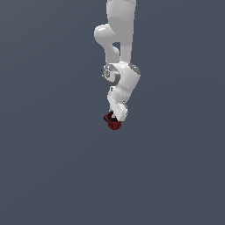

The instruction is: Pick up the object and move it to a goal position.

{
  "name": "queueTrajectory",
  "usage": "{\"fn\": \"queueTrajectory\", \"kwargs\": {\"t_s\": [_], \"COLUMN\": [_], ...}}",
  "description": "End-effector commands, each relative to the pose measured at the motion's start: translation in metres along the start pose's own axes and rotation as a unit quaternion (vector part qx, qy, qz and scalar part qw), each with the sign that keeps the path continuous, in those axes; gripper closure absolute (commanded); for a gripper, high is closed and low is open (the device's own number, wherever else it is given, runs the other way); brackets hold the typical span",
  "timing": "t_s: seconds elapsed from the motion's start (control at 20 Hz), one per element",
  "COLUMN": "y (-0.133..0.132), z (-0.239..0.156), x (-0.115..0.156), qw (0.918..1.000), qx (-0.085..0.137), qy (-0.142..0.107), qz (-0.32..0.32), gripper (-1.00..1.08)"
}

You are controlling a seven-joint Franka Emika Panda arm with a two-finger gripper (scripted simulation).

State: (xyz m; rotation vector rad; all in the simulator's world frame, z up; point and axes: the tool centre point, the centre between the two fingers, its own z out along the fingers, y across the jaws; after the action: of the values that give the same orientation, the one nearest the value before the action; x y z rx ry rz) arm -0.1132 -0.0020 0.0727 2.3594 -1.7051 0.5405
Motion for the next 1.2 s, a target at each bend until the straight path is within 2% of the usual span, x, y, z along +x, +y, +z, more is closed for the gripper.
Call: {"fn": "queueTrajectory", "kwargs": {"t_s": [0.0,0.45,1.15], "y": [0.0,-0.014,-0.071], "z": [0.0,-0.013,-0.063], "x": [0.0,-0.008,-0.04], "qw": [0.9979,0.9979,0.998], "qx": [0.0,0.0,-0.001], "qy": [0.0,0.0,-0.001], "qz": [0.065,0.065,0.064], "gripper": [1.08,1.08,1.08]}}
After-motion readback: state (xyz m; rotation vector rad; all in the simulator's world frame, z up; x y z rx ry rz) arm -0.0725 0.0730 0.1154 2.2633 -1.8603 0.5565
